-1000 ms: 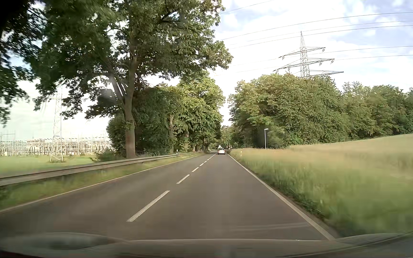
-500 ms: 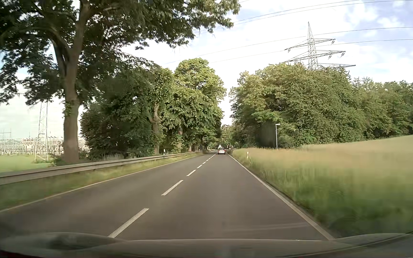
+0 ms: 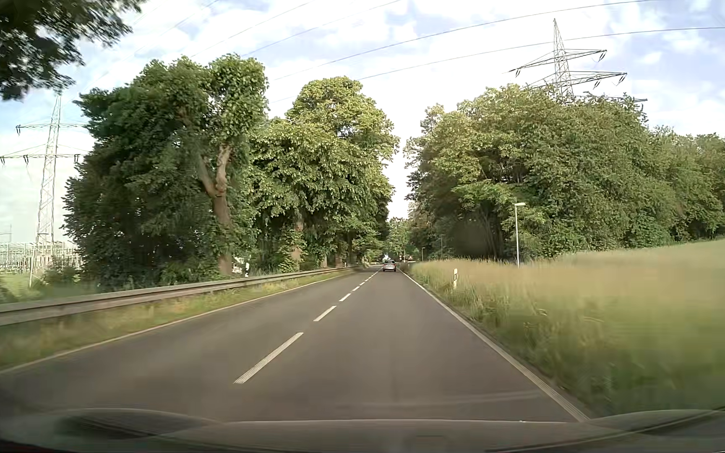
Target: Follow the waypoints while adhering to traffic rules and regulations
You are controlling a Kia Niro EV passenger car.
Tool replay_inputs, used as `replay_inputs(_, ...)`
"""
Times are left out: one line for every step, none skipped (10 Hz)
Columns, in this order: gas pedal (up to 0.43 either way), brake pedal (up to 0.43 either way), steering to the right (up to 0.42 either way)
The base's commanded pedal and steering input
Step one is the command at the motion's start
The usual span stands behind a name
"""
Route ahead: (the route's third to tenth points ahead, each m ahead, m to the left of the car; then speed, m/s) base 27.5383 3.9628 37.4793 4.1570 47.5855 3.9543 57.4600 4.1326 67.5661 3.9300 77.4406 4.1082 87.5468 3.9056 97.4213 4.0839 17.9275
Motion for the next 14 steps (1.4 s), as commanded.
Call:
replay_inputs(0.130, 0.030, 0.000)
replay_inputs(0.130, 0.030, 0.000)
replay_inputs(0.130, 0.030, 0.000)
replay_inputs(0.130, 0.030, 0.000)
replay_inputs(0.130, 0.030, 0.000)
replay_inputs(0.130, 0.030, 0.001)
replay_inputs(0.130, 0.030, 0.001)
replay_inputs(0.130, 0.030, 0.001)
replay_inputs(0.130, 0.030, 0.001)
replay_inputs(0.130, 0.030, 0.001)
replay_inputs(0.130, 0.030, 0.001)
replay_inputs(0.130, 0.030, 0.000)
replay_inputs(0.130, 0.030, 0.000)
replay_inputs(0.130, 0.030, 0.001)
